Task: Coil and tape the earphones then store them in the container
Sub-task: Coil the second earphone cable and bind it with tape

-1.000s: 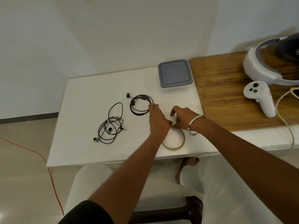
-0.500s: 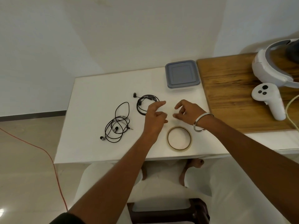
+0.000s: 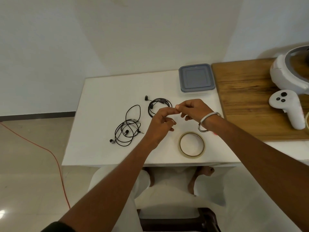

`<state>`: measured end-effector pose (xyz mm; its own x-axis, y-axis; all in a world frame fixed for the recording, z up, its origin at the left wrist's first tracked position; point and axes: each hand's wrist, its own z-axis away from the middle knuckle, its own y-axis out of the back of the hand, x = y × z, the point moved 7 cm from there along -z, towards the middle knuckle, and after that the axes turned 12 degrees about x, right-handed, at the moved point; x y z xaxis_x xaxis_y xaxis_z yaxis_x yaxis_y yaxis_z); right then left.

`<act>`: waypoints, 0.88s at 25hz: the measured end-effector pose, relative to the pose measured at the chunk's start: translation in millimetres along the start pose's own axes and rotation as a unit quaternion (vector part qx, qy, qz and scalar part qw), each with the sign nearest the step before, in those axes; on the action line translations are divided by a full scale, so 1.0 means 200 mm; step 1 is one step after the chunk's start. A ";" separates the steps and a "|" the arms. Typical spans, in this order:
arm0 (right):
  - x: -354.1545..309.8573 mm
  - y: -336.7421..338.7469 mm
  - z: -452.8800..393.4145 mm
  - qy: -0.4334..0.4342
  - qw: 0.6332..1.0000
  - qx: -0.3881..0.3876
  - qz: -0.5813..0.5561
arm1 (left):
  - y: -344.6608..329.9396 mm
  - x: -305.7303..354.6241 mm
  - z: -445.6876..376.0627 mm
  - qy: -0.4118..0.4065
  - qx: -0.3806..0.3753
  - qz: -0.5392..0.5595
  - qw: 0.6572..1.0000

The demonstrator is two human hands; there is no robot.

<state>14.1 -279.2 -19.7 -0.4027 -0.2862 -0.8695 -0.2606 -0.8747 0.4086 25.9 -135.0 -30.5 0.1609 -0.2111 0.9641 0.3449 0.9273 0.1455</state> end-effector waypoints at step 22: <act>0.12 -0.02 -0.06 -0.097 0.987 0.038 -0.121 | 0.19 -0.08 -0.19 -0.196 0.059 -0.498 0.843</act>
<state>16.2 -286.6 -45.6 -0.4794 0.0156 -0.8774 -0.4326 -0.8741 0.2209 72.7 -108.0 -48.3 -0.4797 -0.8056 0.3477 0.0308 0.3805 0.9243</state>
